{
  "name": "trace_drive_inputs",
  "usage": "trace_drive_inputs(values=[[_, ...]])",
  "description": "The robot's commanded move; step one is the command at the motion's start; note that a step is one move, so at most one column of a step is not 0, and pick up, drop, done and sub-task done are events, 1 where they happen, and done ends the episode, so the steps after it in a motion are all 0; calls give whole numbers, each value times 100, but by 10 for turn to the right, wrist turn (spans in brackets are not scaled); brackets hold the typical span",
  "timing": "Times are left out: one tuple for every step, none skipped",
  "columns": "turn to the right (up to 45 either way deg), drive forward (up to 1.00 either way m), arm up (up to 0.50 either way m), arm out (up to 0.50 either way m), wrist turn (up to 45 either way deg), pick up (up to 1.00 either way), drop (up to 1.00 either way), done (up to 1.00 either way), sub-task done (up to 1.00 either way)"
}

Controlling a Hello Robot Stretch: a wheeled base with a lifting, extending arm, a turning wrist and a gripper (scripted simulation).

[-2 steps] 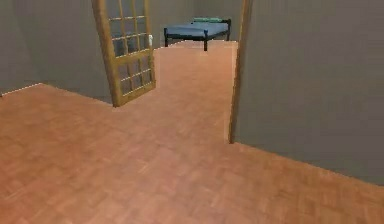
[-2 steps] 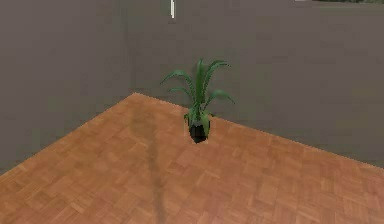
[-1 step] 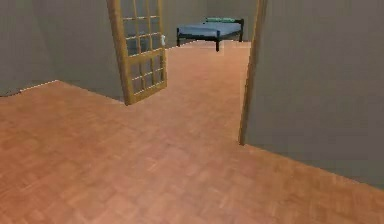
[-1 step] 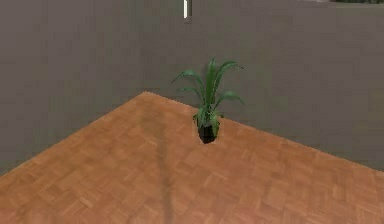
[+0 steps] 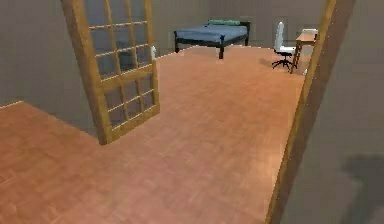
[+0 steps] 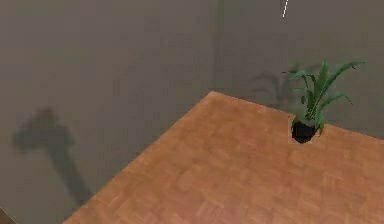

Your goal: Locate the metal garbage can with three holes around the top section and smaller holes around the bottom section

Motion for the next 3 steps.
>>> trace_drive_inputs(values=[[0,100,0,0,0,0,0,0,0],[0,100,0,0,0,0,0,0,0],[30,0,0,0,0,0,0,0,0]])
